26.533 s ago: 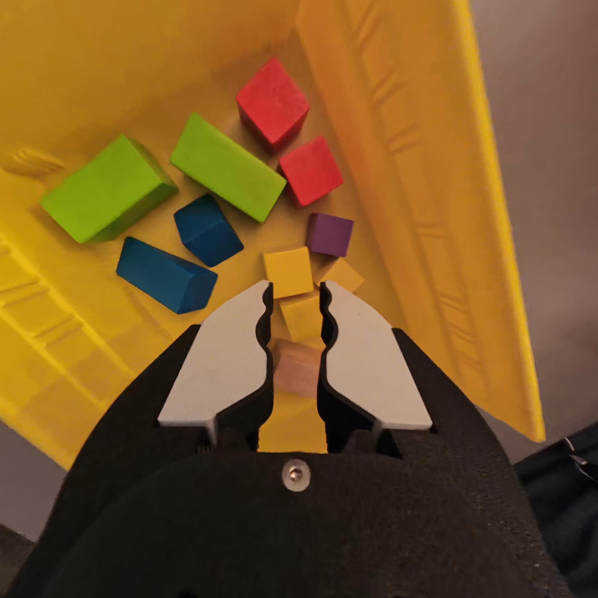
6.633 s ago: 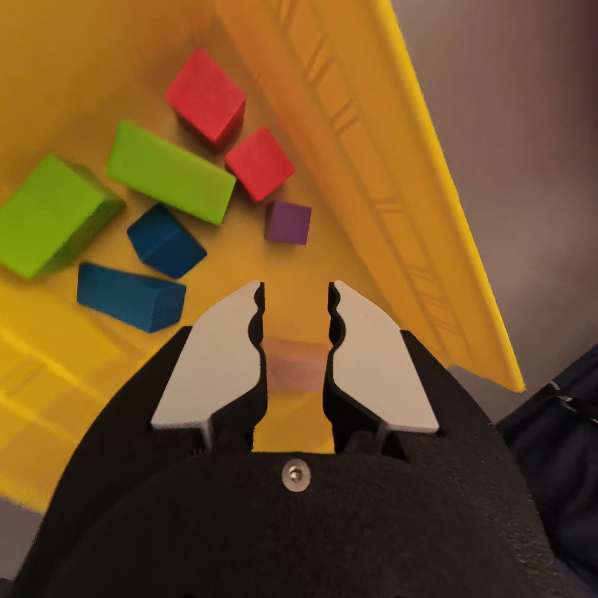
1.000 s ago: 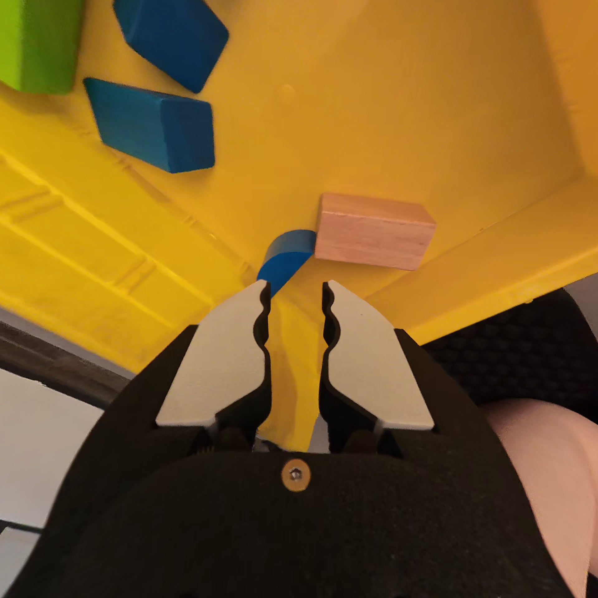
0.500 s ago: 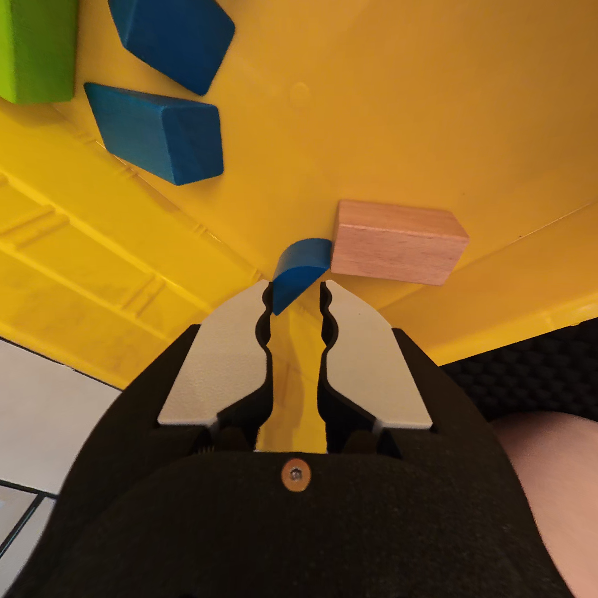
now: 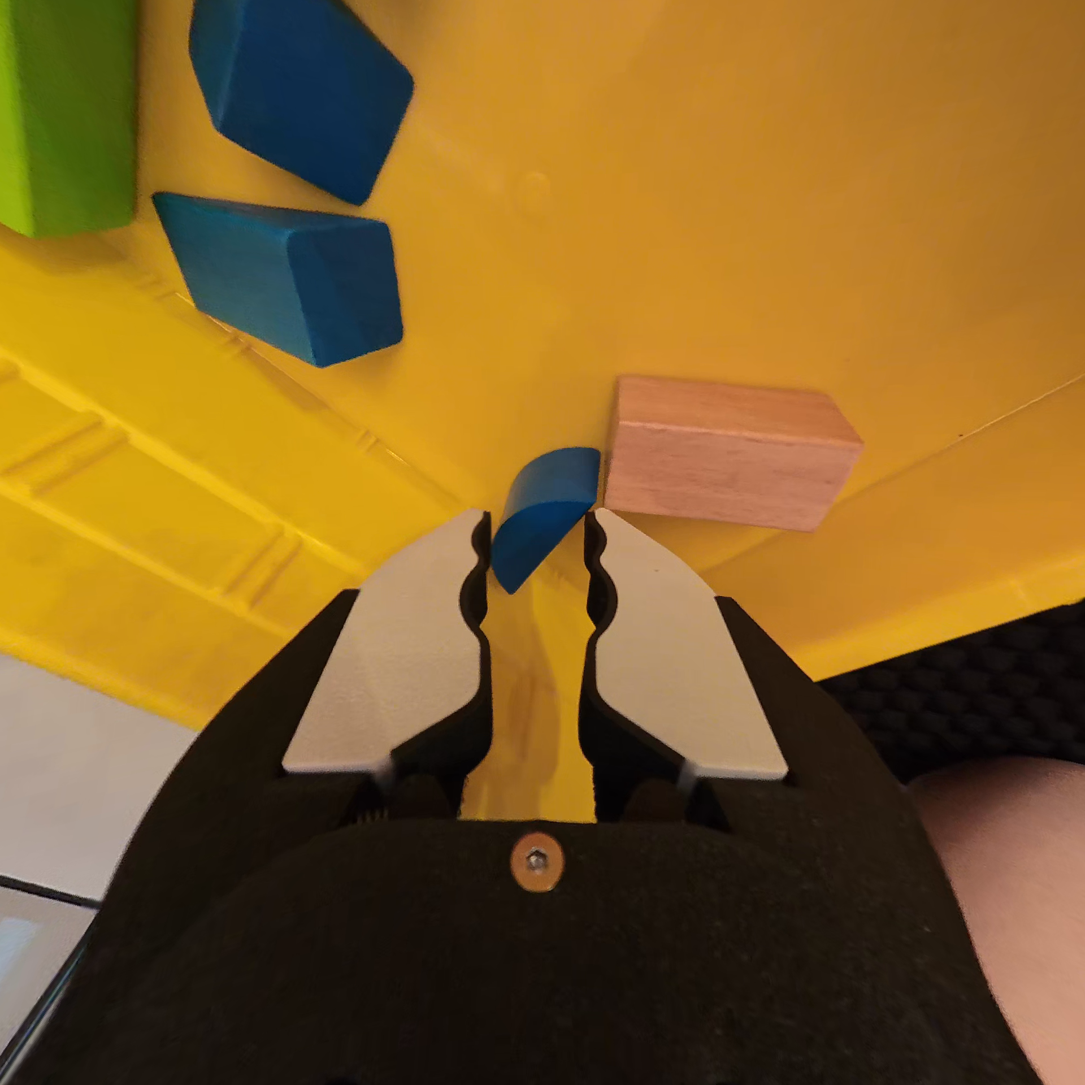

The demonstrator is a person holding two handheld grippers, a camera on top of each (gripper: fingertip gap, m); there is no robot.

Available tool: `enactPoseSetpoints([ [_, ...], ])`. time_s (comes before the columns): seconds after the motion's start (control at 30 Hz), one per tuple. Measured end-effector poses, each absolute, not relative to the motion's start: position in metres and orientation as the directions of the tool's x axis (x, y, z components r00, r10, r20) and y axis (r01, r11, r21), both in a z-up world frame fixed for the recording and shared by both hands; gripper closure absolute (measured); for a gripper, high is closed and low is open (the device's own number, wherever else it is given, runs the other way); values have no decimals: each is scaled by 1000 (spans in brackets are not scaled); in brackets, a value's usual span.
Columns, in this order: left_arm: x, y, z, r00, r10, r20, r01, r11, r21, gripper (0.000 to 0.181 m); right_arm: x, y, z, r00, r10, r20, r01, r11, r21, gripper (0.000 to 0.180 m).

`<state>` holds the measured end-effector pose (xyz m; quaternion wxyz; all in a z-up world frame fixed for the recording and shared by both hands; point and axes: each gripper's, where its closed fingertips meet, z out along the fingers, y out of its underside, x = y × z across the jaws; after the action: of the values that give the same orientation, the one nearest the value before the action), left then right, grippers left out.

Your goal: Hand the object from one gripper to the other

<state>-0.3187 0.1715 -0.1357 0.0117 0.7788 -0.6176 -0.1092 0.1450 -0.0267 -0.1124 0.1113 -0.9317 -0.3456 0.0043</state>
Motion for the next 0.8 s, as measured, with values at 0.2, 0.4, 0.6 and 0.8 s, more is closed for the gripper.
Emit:
enactPoseSetpoints([
  [0.2,-319,170,-142,211,-968,-137,-956,-234,179,152,145,-28,-114,759,648,62,645,-737,-200,148],
  [0.4,-321,173,-144,187,-968,-168,-952,-221,211,162,143,-30,-115,761,647,41,642,-742,-192,151],
  [0.6,-322,173,-144,191,-967,-171,-947,-227,226,164,145,-27,-115,772,634,45,628,-752,-198,151],
  [0.8,-319,178,-136,217,-957,-191,-951,-252,180,164,146,-28,-117,773,633,42,629,-754,-189,151],
])
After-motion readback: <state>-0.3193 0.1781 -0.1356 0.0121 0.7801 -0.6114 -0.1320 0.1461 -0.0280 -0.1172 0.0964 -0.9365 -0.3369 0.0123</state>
